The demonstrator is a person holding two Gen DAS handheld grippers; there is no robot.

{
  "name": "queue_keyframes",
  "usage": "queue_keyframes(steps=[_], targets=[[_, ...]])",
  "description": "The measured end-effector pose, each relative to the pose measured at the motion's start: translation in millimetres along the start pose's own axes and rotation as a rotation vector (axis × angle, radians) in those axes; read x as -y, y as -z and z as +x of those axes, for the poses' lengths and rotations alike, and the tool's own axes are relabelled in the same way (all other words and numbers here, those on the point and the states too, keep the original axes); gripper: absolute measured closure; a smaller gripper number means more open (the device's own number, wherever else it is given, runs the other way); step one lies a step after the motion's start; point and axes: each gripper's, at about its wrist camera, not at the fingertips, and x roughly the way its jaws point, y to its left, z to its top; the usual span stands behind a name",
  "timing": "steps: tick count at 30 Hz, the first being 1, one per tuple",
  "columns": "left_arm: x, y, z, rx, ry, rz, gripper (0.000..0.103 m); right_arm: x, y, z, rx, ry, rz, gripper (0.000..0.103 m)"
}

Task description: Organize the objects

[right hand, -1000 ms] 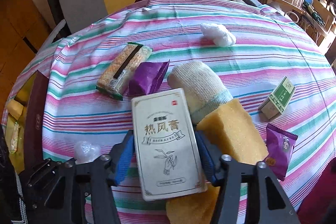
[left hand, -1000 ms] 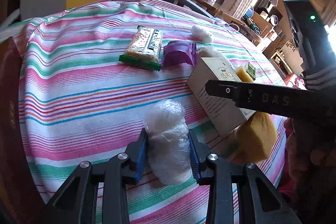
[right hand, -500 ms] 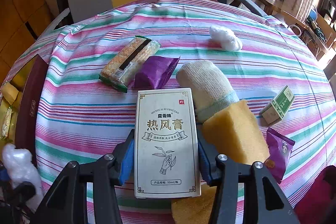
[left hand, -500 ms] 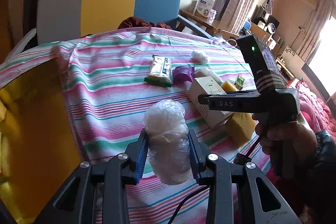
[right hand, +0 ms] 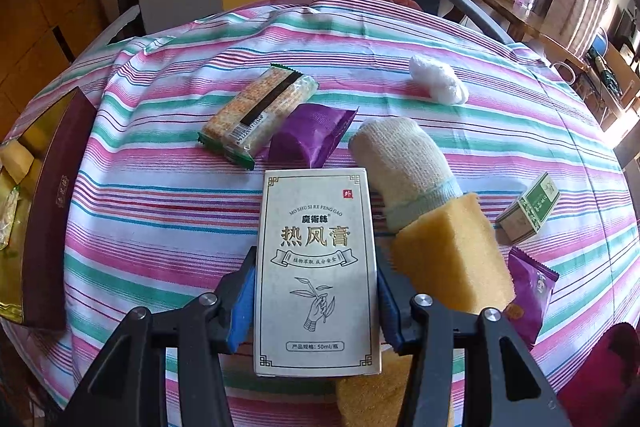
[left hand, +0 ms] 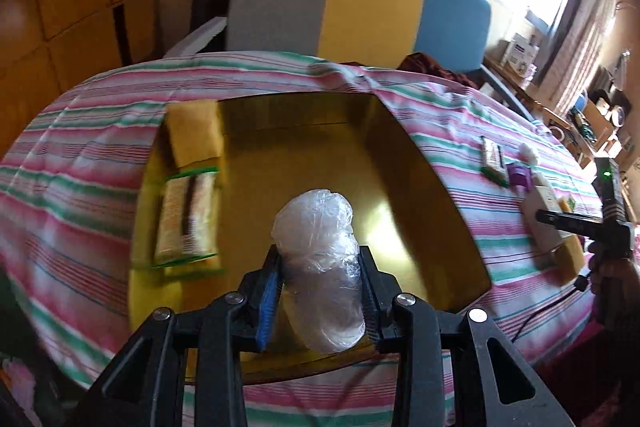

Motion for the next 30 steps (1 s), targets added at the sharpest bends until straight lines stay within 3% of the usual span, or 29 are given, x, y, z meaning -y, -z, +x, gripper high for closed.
queue_keyframes(steps=[5,15,18,21,30], targets=[[-36,11,6,-0.029,-0.106,-0.03,0.067,-4,1,-1,0.003,0.0,-0.019,0.051],[-45,30,20,-0.081,-0.203,-0.013,0.065,-7,3,-2,0.006,0.0,-0.029,0.051],[-46,32,19,-0.074,-0.229,0.003,0.062,-9,3,-2,0.007,0.0,-0.037,0.051],[-42,34,16,-0.056,-0.25,0.017,0.043,-9,4,-2,0.007,-0.002,-0.038,0.051],[-41,35,-6,0.035,-0.267,-0.006,0.042,-8,4,-3,0.01,0.0,-0.036,0.051]])
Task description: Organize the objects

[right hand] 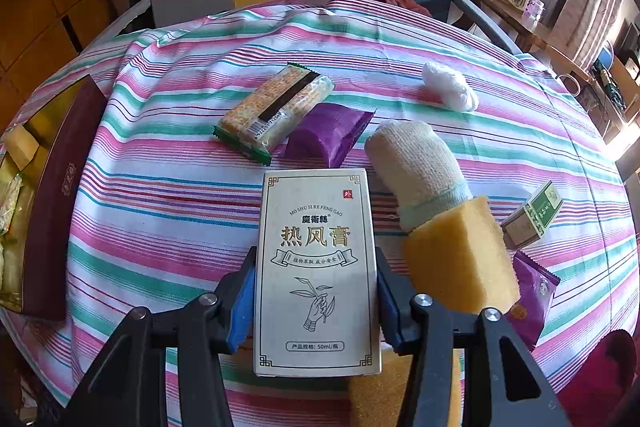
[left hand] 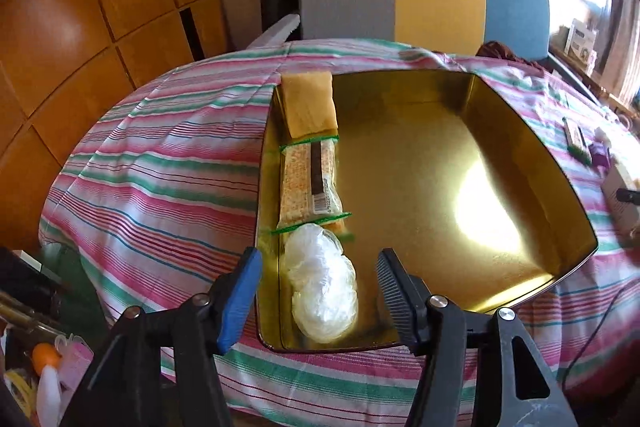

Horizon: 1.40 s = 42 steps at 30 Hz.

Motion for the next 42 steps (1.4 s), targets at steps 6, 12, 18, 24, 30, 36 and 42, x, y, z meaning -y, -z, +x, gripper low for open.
queue_keyframes(steps=[6,12,18,24,30,36,42], targets=[[-21,-5,-14,0.046,0.008,-0.081,0.041,7,-4,-15,0.046,-0.014,0.05,0.051],[-41,-2,-18,0.056,-0.006,-0.137,0.041,-6,-8,-32,0.074,-0.049,0.073,0.051],[-47,4,-22,0.069,-0.031,-0.169,0.036,-53,-23,-69,0.149,-0.114,0.003,0.051],[-45,9,-21,0.069,-0.033,-0.173,0.036,-135,-33,-100,0.199,-0.251,-0.123,0.051],[-48,11,-20,0.069,-0.035,-0.188,0.034,-229,-33,-110,0.183,-0.366,-0.292,0.051],[-58,15,-17,0.068,-0.04,-0.218,0.033,-296,-24,-78,0.048,-0.392,-0.373,0.051],[-70,16,-15,0.064,-0.049,-0.252,0.032,-333,-18,-33,-0.059,-0.349,-0.345,0.051]])
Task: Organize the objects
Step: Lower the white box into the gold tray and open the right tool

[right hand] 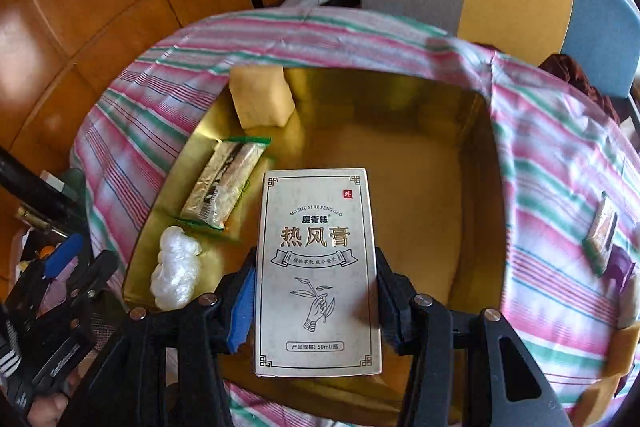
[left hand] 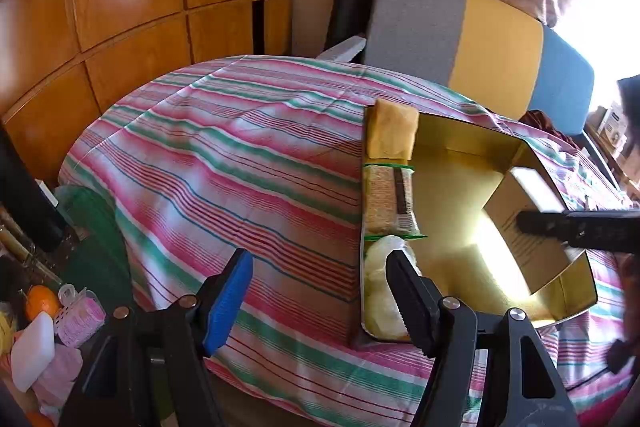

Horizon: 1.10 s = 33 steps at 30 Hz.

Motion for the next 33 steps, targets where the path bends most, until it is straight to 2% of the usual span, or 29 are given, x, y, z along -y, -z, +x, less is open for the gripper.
queue_keyframes(steps=[3,4,7,13,15,19,24,33], targets=[[-5,-1,0,0.005,-0.006,-0.021,0.029,-6,3,18,-0.029,-0.009,0.041,0.051],[-7,-1,0,0.004,-0.007,-0.024,0.029,-9,4,24,-0.043,-0.054,0.058,0.051],[-8,-1,1,0.001,-0.004,-0.029,0.029,-17,10,39,-0.094,-0.193,0.099,0.042],[-5,2,4,-0.006,-0.003,-0.021,0.029,-13,20,46,-0.077,-0.354,0.21,0.033],[-4,2,4,-0.004,-0.005,-0.02,0.029,-14,24,43,-0.069,-0.385,0.2,0.031],[-4,1,2,0.004,-0.007,-0.02,0.029,-16,28,34,-0.034,-0.367,0.16,0.031],[-2,1,-1,0.018,-0.01,-0.015,0.026,-14,27,8,0.058,-0.319,0.121,0.031],[4,0,-7,0.035,-0.002,0.006,0.026,-12,41,-32,0.18,-0.139,-0.005,0.031]])
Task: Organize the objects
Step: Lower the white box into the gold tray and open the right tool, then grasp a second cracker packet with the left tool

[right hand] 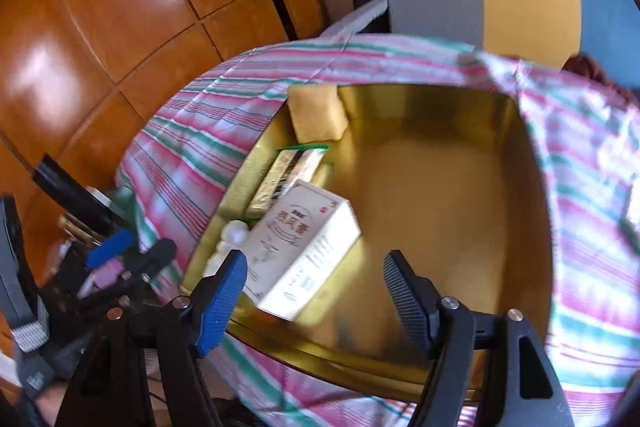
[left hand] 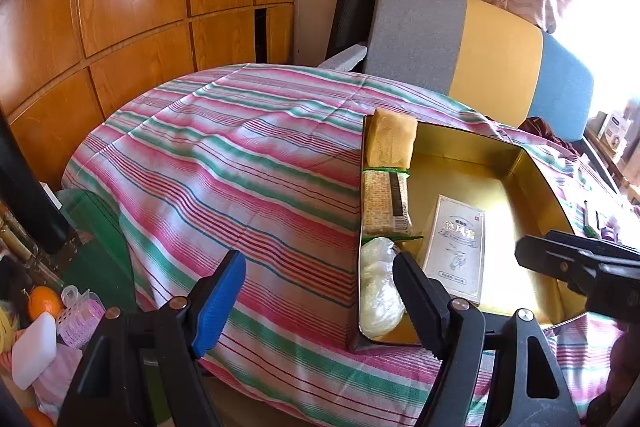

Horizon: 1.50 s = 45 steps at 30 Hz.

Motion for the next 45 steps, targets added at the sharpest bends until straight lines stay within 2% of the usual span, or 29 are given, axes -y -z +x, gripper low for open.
queue_keyframes(steps=[9,14,19,26,31,34,36,38,45], targets=[[7,1,-3,0.012,0.003,0.023,0.025,9,18,-33,0.089,0.128,-0.096,0.031],[8,0,-9,0.03,0.013,0.025,0.025,45,27,-56,0.11,0.17,-0.029,0.031],[14,-7,-22,0.064,0.037,0.033,0.025,101,44,-84,0.107,0.274,0.07,0.031],[35,-19,-37,0.1,0.098,0.071,0.023,208,79,-143,0.107,0.443,0.313,0.031],[73,-28,-45,0.114,0.171,0.154,0.023,288,109,-196,0.205,0.553,0.593,0.031],[103,-32,-48,0.115,0.219,0.211,0.023,321,130,-217,0.268,0.609,0.732,0.031],[126,-32,-48,0.106,0.257,0.256,0.023,335,141,-222,0.294,0.602,0.809,0.031],[152,-31,-46,0.091,0.291,0.299,0.023,345,148,-222,0.31,0.548,0.881,0.031],[256,-29,-30,-0.007,0.426,0.434,0.023,354,153,-218,0.313,0.437,0.936,0.031]])
